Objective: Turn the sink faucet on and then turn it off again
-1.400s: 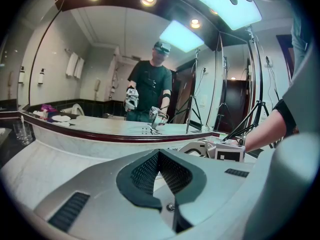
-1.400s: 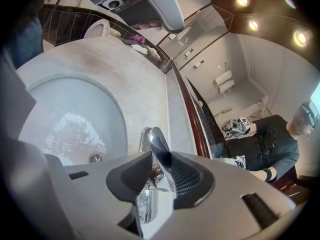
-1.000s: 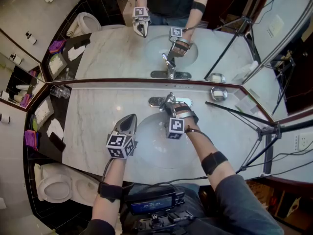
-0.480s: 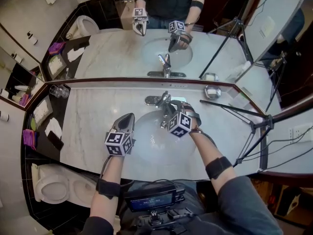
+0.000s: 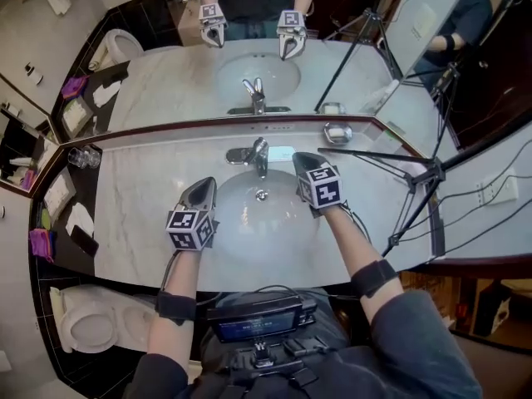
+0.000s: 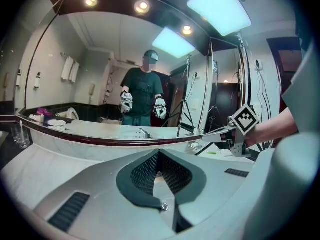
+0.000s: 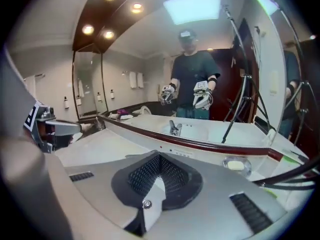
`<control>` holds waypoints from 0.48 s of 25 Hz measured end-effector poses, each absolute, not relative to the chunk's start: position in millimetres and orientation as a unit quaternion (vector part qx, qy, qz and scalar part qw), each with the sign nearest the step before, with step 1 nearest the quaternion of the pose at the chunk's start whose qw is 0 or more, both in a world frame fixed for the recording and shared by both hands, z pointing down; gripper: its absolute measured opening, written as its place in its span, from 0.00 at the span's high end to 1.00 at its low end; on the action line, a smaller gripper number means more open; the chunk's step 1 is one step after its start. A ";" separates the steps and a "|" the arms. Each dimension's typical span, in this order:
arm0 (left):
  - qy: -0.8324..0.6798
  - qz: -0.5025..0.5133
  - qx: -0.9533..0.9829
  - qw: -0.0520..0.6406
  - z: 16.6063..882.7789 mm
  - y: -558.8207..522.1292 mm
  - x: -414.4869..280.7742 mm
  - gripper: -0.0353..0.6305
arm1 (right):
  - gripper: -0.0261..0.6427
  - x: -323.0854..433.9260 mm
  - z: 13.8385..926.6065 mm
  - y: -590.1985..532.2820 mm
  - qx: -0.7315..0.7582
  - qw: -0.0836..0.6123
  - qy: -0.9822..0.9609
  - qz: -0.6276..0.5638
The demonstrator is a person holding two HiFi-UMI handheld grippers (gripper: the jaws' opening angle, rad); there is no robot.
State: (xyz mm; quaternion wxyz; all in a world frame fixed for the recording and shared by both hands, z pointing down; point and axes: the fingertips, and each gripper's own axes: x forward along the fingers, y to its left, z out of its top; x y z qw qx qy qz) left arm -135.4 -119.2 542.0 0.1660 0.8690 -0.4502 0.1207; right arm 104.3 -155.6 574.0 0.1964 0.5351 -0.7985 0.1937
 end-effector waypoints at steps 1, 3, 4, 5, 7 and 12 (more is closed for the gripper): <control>-0.448 0.120 0.870 0.167 542.3 -119.0 -133.8 0.96 | 0.94 111.0 572.9 -151.9 0.541 0.185 -0.794 0.207; -0.444 0.117 0.872 0.168 542.4 -119.1 -130.3 0.96 | 0.94 123.0 567.8 -145.3 0.552 0.164 -0.786 0.226; -0.443 0.116 0.873 0.169 542.3 -118.8 -128.6 0.96 | 0.94 128.9 565.4 -142.3 0.557 0.155 -0.782 0.233; -0.442 0.116 0.873 0.170 542.1 -118.1 -127.7 0.96 | 0.94 134.5 563.6 -139.0 0.563 0.147 -0.778 0.239; -0.442 0.116 0.873 0.171 541.6 -116.1 -128.2 0.95 | 0.94 143.4 561.8 -132.0 0.572 0.131 -0.771 0.249; -0.447 0.115 0.871 0.168 537.8 -112.3 -133.3 0.96 | 0.94 160.8 562.3 -113.9 0.591 0.113 -0.758 0.253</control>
